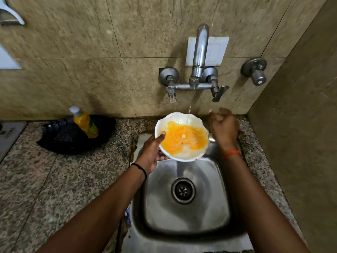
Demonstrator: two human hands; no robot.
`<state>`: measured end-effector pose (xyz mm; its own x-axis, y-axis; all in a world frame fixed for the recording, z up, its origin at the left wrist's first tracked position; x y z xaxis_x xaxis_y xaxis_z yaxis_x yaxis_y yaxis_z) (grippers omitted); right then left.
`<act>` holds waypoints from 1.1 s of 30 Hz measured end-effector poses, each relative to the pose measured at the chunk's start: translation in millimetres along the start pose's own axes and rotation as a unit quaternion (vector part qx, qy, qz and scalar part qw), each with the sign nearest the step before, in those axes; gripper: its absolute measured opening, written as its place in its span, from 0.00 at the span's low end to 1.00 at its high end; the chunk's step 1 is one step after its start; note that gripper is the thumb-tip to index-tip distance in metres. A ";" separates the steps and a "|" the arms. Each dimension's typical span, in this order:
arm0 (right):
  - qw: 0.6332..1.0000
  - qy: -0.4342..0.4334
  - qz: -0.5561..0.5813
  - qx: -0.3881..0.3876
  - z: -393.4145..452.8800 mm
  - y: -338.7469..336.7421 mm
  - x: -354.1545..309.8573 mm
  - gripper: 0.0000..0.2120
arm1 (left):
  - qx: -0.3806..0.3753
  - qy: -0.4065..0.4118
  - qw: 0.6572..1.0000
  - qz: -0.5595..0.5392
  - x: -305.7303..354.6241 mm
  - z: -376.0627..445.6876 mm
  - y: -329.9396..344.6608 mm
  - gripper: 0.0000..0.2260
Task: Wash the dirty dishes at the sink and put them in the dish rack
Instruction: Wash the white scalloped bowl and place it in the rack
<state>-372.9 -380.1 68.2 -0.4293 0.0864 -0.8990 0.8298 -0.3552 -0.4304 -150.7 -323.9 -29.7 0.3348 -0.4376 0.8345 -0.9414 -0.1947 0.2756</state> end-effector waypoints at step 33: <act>0.795 -0.206 -0.465 -0.331 -65.1 55.4 35.1 0.30 | -0.019 -0.014 1.000 0.020 -7.8 -9.0 9.2 0.14</act>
<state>-318.8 -336.2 7.5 -0.9341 -0.3350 -0.1233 0.0329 0.2631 -0.9642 -162.3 -314.4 -29.3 0.2971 -0.4685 0.8320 -0.9548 -0.1427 0.2606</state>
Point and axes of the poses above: each hand's wrist, its own z-axis towards the middle knuckle, its own y-axis out of the palm, x = y × z, the point moved 5 cm from there along z, towards the middle knuckle, and after that the axes turned 2 degrees about z, right-handed, at the moved point
